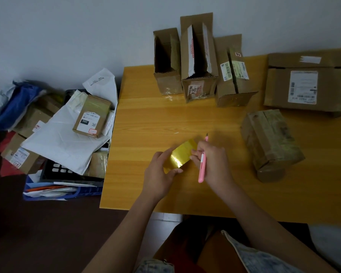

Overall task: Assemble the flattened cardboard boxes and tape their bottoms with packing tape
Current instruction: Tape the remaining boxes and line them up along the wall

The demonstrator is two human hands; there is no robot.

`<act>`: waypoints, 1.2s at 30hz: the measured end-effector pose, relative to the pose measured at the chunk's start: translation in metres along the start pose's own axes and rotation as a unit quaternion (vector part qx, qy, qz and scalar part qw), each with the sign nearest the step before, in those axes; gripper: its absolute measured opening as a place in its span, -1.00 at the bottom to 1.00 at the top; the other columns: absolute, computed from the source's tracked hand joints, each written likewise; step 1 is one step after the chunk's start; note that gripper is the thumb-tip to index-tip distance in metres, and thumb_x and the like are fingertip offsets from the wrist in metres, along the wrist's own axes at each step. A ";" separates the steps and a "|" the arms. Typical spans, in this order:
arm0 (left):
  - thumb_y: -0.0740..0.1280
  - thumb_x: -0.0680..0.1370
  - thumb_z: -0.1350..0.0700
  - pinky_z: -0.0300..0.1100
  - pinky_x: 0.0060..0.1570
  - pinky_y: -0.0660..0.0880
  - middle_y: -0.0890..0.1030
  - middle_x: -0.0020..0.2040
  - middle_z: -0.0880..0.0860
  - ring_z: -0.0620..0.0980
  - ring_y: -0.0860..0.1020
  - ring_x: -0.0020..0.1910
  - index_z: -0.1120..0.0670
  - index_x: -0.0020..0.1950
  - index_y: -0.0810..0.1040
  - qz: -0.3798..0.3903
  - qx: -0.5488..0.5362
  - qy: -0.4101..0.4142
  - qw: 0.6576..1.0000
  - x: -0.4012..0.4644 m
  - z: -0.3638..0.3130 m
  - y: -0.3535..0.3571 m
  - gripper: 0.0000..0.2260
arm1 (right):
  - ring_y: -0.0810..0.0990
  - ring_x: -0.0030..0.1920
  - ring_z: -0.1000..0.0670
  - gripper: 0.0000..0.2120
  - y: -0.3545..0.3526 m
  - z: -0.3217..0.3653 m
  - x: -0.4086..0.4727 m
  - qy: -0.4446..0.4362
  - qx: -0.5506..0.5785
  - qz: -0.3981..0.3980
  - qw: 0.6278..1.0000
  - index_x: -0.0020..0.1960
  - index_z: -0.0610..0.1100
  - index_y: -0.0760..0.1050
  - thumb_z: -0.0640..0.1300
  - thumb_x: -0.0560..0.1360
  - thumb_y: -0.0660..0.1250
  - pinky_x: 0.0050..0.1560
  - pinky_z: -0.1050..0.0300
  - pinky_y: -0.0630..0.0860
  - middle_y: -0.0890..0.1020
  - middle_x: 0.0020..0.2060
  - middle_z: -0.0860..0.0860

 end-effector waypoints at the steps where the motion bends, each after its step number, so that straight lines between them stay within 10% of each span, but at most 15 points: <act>1: 0.50 0.43 0.04 -0.32 -0.14 0.31 0.45 0.11 -0.13 -0.20 0.41 -0.04 -0.11 0.44 0.39 0.000 0.003 0.002 1.000 0.000 0.000 0.001 -0.40 | 0.68 -0.08 0.01 -0.66 0.000 0.000 -0.001 0.000 0.000 0.000 1.000 -0.24 -0.05 0.33 -0.36 0.45 0.43 -0.15 0.32 0.54 0.68 -0.15 -0.13; 11: 0.50 0.43 0.03 -0.22 -0.11 0.34 0.47 0.12 -0.10 -0.21 0.41 -0.04 -0.10 0.41 0.41 -0.001 0.010 -0.002 1.000 -0.002 0.000 0.000 -0.42 | 0.69 -0.08 0.00 -0.46 -0.009 -0.001 0.000 0.012 0.047 -0.018 0.999 -0.35 0.10 0.20 -0.37 0.42 0.47 -0.26 0.47 0.40 0.68 -0.21 -0.16; 29: 0.50 0.42 -0.04 -0.17 -0.04 0.42 0.52 0.22 -0.08 -0.06 0.50 0.15 -0.05 0.34 0.43 0.005 0.054 -0.022 0.998 0.005 -0.005 -0.001 -0.48 | 0.70 -0.17 -0.10 -0.62 0.001 -0.004 0.003 -0.010 0.017 -0.046 0.999 -0.27 0.01 0.30 -0.37 0.43 0.41 -0.22 -0.10 0.63 0.65 -0.29 -0.13; 36: 0.49 0.42 -0.08 -0.15 -0.10 0.38 0.55 0.16 -0.09 -0.03 0.51 0.14 -0.03 0.23 0.40 0.020 0.092 -0.023 0.995 0.008 -0.012 0.001 -0.54 | 0.69 -0.16 -0.03 -0.65 -0.007 0.000 0.007 -0.012 0.004 -0.049 0.999 -0.27 -0.01 0.30 -0.30 0.50 0.40 -0.27 0.14 0.60 0.65 -0.28 -0.12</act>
Point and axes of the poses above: each hand's wrist, its own x-axis towards the middle knuckle, its own y-axis out of the palm, z = x × y, the point moved 10 cm from there along x, towards the middle knuckle
